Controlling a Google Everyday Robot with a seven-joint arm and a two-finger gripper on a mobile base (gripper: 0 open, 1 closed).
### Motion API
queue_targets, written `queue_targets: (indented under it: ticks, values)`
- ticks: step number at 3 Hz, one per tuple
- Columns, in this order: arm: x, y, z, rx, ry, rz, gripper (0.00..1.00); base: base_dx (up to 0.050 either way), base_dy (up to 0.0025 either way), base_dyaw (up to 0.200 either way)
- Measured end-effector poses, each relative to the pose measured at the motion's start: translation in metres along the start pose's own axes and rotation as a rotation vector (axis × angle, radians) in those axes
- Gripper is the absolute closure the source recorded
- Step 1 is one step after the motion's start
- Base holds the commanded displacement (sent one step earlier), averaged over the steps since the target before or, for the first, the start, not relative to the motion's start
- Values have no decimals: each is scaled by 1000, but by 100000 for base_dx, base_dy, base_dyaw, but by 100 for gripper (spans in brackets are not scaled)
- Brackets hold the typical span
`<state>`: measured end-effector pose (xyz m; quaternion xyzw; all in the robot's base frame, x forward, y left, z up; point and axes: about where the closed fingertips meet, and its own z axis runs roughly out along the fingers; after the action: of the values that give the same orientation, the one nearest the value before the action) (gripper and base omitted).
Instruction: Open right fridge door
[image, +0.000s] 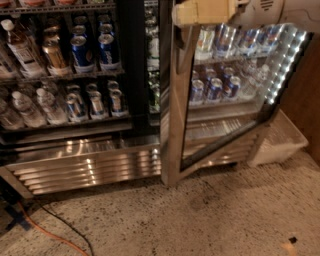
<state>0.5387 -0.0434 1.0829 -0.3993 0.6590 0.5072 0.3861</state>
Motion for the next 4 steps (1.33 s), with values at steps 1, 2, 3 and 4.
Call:
queue_targets:
  ticks: [1, 2, 3, 4]
  values:
    - [4, -3, -2, 0, 0, 0, 85, 0, 0, 0]
    - [5, -3, -2, 2, 1, 1, 100, 0, 0, 0]
    - [5, -3, -2, 2, 1, 1, 81, 0, 0, 0]
    - [5, -3, -2, 2, 1, 1, 58, 0, 0, 0]
